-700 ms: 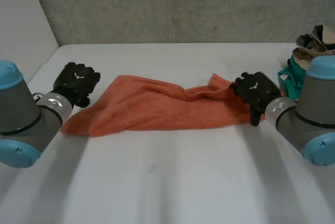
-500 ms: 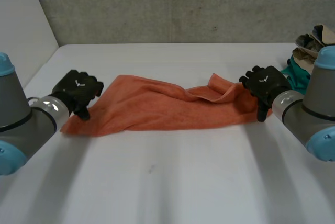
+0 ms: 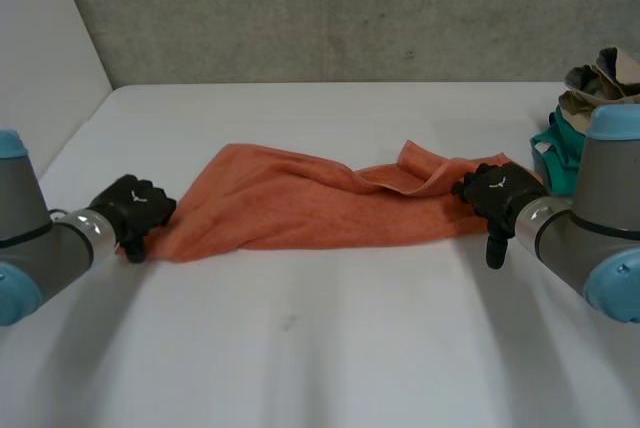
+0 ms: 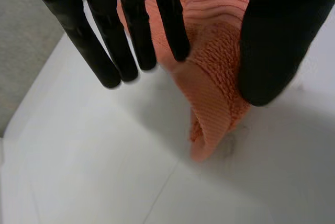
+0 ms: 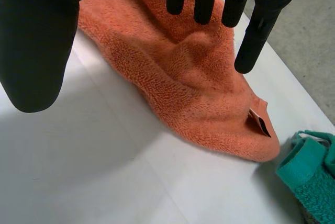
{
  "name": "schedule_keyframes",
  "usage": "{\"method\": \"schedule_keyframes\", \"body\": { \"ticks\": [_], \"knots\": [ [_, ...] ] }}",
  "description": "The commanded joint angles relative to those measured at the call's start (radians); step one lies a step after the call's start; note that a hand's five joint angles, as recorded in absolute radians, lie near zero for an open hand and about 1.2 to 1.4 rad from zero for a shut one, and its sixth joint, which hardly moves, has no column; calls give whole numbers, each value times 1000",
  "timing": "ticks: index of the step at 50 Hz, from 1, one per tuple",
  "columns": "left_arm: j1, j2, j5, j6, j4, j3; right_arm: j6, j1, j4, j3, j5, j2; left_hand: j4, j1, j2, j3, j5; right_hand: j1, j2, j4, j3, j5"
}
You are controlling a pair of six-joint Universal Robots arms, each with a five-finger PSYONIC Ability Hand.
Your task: Fold the laundry.
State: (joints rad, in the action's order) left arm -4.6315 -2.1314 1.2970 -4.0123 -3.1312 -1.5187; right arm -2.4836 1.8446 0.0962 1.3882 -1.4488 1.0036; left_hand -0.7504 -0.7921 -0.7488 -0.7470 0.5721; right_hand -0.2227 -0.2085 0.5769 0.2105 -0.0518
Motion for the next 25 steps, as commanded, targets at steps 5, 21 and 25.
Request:
{"method": "schedule_keyframes", "body": {
  "ticks": [5, 21, 25],
  "knots": [
    [19, 53, -1, 90, -9, 14, 0, -15, -134, 0, 2, -57, -646, -604, -647, -649, 650, -251, -265, -103, 263, -247],
    [13, 171, -41, 255, -6, -9, -5, -7, -239, -52, 5, -148, -646, -604, -647, -649, 650, -466, -480, 112, 478, -462],
    [17, 211, -41, 309, -3, -12, -11, -10, -213, -57, 7, -148, -646, -604, -647, -649, 650, -474, -489, 120, 487, -471]
  ]
}}
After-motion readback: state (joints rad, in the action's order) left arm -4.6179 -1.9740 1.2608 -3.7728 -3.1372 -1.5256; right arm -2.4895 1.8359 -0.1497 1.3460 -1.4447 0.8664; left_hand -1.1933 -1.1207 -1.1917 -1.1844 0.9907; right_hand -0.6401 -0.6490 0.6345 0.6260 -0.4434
